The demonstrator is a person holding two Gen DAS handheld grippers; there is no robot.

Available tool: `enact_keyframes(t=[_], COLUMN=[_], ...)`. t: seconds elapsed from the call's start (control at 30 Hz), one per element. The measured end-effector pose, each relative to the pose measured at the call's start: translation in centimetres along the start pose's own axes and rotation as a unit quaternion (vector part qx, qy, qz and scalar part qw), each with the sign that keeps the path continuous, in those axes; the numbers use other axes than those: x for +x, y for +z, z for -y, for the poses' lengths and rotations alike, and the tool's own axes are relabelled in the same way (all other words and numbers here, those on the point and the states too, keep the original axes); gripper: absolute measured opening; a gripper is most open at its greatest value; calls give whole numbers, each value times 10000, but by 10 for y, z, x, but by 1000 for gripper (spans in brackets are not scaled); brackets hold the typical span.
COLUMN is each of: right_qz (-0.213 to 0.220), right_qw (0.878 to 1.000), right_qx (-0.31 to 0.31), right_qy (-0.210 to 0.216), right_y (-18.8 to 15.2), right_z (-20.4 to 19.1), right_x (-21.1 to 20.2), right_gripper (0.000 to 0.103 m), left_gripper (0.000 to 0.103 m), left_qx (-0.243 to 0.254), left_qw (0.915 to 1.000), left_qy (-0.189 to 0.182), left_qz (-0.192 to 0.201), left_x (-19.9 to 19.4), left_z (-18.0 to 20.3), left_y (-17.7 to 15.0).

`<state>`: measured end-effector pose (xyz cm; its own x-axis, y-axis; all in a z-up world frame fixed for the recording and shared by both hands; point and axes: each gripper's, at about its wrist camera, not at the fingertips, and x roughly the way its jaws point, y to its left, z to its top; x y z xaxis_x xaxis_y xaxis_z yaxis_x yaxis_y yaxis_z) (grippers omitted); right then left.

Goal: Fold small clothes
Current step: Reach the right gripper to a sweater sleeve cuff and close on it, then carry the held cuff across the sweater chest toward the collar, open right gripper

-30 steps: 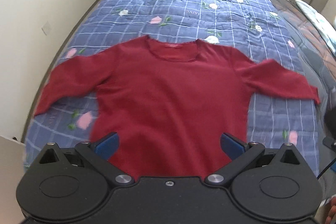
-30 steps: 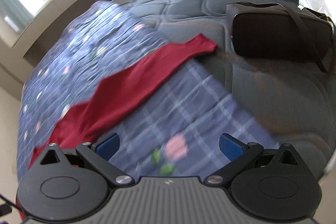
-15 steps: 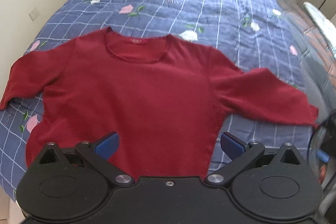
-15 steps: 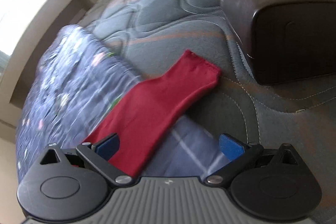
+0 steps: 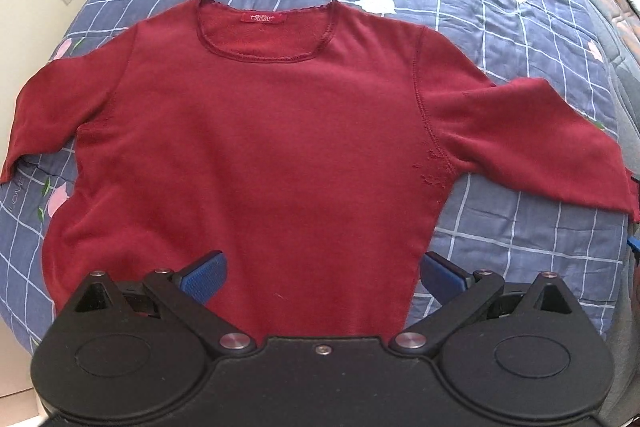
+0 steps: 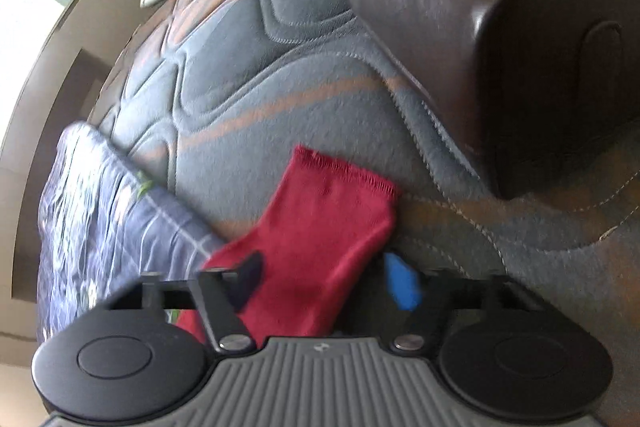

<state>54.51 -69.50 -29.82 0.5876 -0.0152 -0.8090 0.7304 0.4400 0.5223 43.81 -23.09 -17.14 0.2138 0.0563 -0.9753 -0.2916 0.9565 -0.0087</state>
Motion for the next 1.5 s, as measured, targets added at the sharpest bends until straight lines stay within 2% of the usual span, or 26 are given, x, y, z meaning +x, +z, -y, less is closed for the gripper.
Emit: enact_keyframes(t=[0.03,0.1,0.17,0.33,0.43,0.5,0.63,0.73,0.83,0.93,1.03,1.17,1.23,1.33,1.4,1.5], right_qz=[-1,-17,13,332,549,635,905,1074,1177,1181,1148,949,751,462,245,10], right_qw=[10000,9999,9998,9958,9873,9764,9456,9115,8711,8281,7795,7283,7068,6892,6872,6907], right_qx=[18,-15,-160,-846,-1479,-2039,-3066,-3868,-4584,-5206,-5834,-6449,-6703,-6918,-6978,-6995], right_qy=[-59,-106,-130,57,200,314,602,899,1311,1714,1971,2114,2131,2103,2007,1835], right_y=[1,3,3,-1,-3,-10,-31,-58,-101,-152,-222,-315,-362,-426,-460,-501], right_z=[-1,0,-3,-25,-48,-66,-109,-147,-191,-228,-262,-290,-295,-287,-280,-266], right_x=[3,3,1,-27,-47,-63,-95,-121,-146,-168,-187,-189,-177,-156,-139,-117], right_gripper=[47,18,9,7,7,7,7,7,7,7,7,7,7,7,7,7], left_gripper=[102,102,102,102,102,102,102,102,102,102,102,102,102,102,102,102], left_qx=[-8,-19,-17,-37,-96,-159,-318,-457,-631,-831,-1013,-1188,-1241,-1327,-1348,-1298], left_qw=[10000,10000,10000,9999,9998,9996,9991,9981,9965,9942,9919,9896,9892,9880,9876,9873], left_qy=[-4,-22,-37,-74,-122,-129,-148,-191,-231,-262,-281,-303,-226,-110,-58,-46], left_qz=[-5,-3,14,59,138,176,253,361,499,626,715,751,752,779,804,916], left_x=[0,-2,-3,-7,-12,-16,-23,-29,-38,-45,-48,-46,-44,-40,-34,-21], left_z=[1,2,4,6,6,4,-5,-19,-40,-67,-99,-151,-177,-215,-238,-269], left_y=[1,2,3,8,12,15,23,30,36,40,42,44,45,44,43,44])
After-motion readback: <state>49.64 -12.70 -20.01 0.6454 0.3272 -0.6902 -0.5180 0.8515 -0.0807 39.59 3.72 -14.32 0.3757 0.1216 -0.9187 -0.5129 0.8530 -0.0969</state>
